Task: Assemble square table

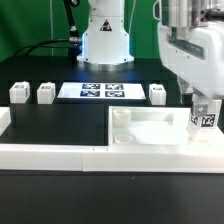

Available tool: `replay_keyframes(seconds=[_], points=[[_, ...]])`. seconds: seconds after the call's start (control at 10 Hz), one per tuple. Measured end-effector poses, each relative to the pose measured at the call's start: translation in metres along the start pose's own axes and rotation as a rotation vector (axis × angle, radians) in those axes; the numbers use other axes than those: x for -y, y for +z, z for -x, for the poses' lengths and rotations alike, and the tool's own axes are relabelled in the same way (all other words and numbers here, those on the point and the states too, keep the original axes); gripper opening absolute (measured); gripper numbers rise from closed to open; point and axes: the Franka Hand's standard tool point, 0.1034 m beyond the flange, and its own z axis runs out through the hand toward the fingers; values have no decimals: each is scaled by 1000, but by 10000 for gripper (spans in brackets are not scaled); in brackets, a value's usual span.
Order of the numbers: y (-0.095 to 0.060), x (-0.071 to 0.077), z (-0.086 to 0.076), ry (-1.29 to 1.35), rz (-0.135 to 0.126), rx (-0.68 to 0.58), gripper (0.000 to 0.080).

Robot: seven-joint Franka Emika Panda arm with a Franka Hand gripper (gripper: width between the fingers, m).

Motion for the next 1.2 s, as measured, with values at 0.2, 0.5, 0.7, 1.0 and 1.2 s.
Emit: replay_keyframes(seconds=[0.2,0.5,0.7,1.0,1.2], points=[[0,-5,-1,193,-37,19,291],[0,-8,5,-133,-6,4,503],[0,-7,16,-424,1,7,615],[0,-7,13,-626,1,4,648],[-4,-3,12,-950,21,-11,649]])
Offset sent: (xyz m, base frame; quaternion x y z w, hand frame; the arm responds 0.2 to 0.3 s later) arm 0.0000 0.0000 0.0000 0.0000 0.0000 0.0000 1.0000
